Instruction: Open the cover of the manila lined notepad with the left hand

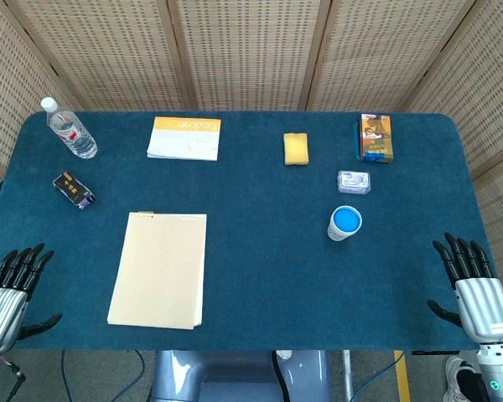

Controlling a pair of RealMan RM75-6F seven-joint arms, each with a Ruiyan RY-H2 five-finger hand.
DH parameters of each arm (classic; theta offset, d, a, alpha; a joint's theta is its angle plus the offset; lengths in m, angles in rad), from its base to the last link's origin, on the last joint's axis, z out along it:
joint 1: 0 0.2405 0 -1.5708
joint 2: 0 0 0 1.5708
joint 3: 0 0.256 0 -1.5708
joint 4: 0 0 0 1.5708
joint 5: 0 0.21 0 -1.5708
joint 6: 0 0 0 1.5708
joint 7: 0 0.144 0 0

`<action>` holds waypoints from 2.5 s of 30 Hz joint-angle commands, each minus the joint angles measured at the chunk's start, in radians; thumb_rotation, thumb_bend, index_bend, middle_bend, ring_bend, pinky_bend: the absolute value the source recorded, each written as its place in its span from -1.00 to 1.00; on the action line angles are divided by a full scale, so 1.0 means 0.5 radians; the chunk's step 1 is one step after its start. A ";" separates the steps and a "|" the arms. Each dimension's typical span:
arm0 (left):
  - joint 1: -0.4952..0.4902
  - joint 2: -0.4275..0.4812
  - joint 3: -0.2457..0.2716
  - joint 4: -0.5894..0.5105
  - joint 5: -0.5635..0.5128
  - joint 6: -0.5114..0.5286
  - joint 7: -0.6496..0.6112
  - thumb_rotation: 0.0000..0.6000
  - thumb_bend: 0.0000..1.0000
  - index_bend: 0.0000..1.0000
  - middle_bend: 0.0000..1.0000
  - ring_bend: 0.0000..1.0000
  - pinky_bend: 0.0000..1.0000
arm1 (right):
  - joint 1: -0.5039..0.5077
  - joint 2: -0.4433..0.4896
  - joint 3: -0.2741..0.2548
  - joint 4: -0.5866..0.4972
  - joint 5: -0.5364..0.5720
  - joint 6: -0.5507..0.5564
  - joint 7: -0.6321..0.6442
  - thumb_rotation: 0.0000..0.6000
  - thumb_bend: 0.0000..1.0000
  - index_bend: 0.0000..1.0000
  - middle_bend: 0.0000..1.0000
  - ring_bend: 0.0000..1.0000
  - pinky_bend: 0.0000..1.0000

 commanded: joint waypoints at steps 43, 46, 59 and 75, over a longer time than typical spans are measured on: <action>-0.279 -0.965 0.097 0.677 0.165 -0.608 0.258 1.00 -0.55 -1.00 -1.00 -1.00 -1.00 | 0.004 0.077 0.009 -0.003 0.062 -0.051 0.209 1.00 -1.00 -0.98 -1.00 -1.00 -1.00; -0.288 -0.982 0.090 0.708 0.139 -0.612 0.227 1.00 -0.55 -1.00 -1.00 -1.00 -1.00 | 0.005 0.075 0.010 -0.002 0.065 -0.054 0.207 1.00 -1.00 -0.97 -1.00 -1.00 -1.00; -0.320 -1.039 0.084 0.836 0.032 -0.664 0.147 1.00 -0.55 -1.00 -1.00 -1.00 -1.00 | 0.008 0.066 0.008 0.002 0.069 -0.062 0.192 1.00 -1.00 -0.97 -1.00 -1.00 -1.00; -0.350 -1.029 0.082 0.858 -0.001 -0.618 0.085 1.00 -0.55 -1.00 -1.00 -1.00 -1.00 | 0.011 0.062 0.007 0.003 0.077 -0.074 0.182 1.00 -1.00 -0.97 -1.00 -1.00 -1.00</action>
